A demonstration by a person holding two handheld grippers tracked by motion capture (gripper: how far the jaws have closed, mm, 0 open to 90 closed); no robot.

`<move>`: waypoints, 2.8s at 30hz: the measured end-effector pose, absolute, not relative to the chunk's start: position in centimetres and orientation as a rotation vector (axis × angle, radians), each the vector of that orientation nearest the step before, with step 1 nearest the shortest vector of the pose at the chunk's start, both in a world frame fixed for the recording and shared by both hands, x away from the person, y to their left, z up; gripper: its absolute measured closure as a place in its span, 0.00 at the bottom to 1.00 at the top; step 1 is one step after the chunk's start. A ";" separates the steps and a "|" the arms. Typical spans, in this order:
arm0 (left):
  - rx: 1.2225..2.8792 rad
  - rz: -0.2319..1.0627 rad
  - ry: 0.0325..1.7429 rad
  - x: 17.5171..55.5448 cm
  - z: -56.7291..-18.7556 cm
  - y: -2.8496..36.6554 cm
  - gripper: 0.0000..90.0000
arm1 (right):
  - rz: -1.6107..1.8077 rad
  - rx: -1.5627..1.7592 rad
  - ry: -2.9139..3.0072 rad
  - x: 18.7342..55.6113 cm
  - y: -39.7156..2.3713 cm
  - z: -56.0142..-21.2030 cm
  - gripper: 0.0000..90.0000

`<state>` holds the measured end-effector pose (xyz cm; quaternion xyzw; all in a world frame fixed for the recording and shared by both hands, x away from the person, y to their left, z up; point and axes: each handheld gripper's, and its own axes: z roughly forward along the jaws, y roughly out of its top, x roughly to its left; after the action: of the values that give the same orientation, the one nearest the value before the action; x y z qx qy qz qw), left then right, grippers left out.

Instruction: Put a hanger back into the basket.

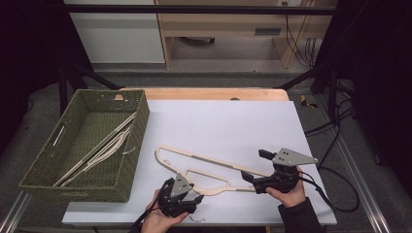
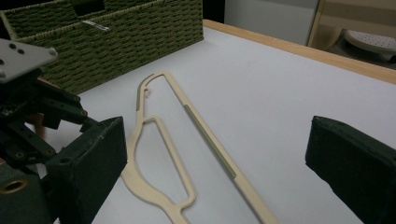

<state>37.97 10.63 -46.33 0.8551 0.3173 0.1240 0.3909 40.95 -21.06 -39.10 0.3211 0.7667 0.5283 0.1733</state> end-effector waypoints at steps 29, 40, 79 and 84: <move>2.221 0.378 0.954 37.0 -47.5 9.1 0.95 | 1.505 0.913 2.185 41.0 -20.9 -39.2 0.07; 2.232 0.269 0.967 37.5 -47.2 12.0 0.97 | 1.507 0.910 2.187 40.9 -20.9 -39.2 0.07; 2.207 0.395 0.954 37.1 -43.3 12.3 0.99 | 1.374 0.716 2.512 41.6 -10.4 -44.9 0.21; 2.222 0.400 0.946 37.3 -43.0 12.1 0.99 | 1.327 0.655 2.556 41.9 -9.0 -45.7 0.29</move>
<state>37.32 12.12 -42.97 0.8538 0.3633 0.1538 0.3398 41.89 -9.04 -45.66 0.2206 0.8616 0.4475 0.0939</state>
